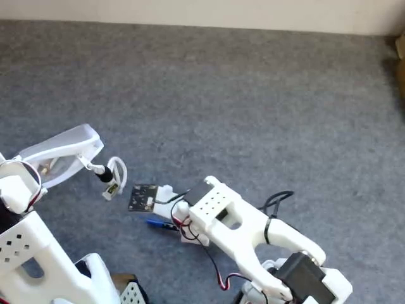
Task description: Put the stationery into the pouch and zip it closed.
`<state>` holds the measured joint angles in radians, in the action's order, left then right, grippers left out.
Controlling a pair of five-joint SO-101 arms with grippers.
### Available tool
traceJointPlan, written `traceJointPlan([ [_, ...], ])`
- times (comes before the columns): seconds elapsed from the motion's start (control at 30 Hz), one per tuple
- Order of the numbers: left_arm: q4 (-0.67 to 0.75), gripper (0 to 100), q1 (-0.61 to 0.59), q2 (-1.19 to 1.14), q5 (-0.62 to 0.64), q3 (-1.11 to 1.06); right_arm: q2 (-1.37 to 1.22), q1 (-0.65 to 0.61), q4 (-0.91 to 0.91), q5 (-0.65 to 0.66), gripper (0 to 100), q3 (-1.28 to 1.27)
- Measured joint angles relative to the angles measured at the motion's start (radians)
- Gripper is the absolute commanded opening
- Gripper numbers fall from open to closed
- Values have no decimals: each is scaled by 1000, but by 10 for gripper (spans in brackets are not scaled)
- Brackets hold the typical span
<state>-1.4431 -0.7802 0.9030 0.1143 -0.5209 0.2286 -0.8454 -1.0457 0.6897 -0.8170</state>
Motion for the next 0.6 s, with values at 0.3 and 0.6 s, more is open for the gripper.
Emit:
traceJointPlan([
  [0.3, 0, 6, 0, 0, 0, 0, 18, 28, 0, 0, 180, 0],
  [0.6, 0, 6, 0, 0, 0, 0, 18, 28, 0, -15, 180, 0],
])
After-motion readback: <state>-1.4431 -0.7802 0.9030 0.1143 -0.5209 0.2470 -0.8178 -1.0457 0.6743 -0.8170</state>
